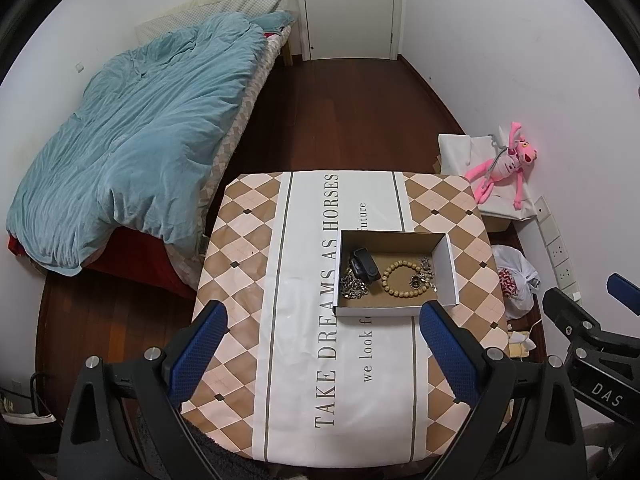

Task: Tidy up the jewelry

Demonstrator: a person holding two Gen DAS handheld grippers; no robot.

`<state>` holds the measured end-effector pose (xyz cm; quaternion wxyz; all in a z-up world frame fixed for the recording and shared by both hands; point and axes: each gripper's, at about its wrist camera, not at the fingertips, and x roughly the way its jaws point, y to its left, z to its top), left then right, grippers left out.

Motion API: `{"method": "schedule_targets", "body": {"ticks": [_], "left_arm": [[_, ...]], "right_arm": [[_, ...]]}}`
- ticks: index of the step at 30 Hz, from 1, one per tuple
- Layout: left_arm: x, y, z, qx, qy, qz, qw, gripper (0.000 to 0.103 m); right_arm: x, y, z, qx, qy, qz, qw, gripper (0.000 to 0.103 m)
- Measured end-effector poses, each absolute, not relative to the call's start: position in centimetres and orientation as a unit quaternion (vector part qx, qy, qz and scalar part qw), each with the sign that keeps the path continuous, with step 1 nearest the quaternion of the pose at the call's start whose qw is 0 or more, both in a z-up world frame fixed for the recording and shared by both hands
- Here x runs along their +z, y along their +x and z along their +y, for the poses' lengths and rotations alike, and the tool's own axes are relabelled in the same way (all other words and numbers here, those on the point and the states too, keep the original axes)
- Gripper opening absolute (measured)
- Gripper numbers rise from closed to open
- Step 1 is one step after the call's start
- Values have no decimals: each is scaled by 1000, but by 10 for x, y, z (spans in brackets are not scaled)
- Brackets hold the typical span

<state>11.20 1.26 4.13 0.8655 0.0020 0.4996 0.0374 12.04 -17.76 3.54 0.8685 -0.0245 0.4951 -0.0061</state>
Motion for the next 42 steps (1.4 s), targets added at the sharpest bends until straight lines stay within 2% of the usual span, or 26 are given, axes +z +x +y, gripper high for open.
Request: {"method": "schedule_targets", "body": {"ticks": [42], "left_arm": [[52,112,8,32,1,495,868,98]], "right_arm": [[40,119,-173,-7,-22,493,870,103]]}}
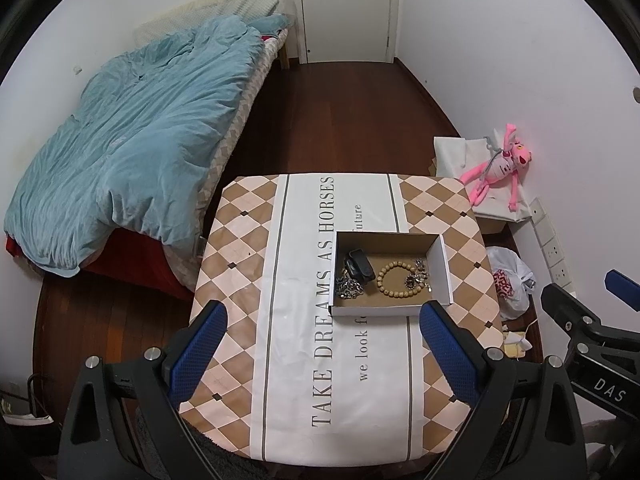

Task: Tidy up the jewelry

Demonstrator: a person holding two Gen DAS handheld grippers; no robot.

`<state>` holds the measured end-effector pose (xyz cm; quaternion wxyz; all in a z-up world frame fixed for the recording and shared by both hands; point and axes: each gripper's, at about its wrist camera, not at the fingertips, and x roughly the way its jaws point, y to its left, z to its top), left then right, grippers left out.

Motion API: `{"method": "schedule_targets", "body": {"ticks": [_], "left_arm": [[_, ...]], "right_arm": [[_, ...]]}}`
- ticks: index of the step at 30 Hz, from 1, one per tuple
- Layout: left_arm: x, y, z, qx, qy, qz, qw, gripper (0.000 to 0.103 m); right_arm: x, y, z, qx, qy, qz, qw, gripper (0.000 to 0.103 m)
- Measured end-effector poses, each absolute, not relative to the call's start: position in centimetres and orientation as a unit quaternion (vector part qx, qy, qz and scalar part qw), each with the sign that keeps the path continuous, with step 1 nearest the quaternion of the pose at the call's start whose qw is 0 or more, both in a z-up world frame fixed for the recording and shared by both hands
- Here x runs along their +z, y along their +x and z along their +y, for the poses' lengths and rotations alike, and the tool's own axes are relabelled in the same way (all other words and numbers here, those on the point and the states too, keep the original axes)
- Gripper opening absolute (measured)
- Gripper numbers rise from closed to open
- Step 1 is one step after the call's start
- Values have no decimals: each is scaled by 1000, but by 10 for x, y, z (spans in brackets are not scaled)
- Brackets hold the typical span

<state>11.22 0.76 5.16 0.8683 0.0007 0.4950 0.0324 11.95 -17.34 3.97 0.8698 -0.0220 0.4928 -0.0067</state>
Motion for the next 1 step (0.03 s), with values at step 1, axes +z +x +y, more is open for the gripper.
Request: {"method": "schedule_targets", "body": {"ticks": [1], "left_arm": [[52,111,8,31,0,495,869,98]], "right_arm": [[40,120,-175,-6,-21,493,870,103]]}}
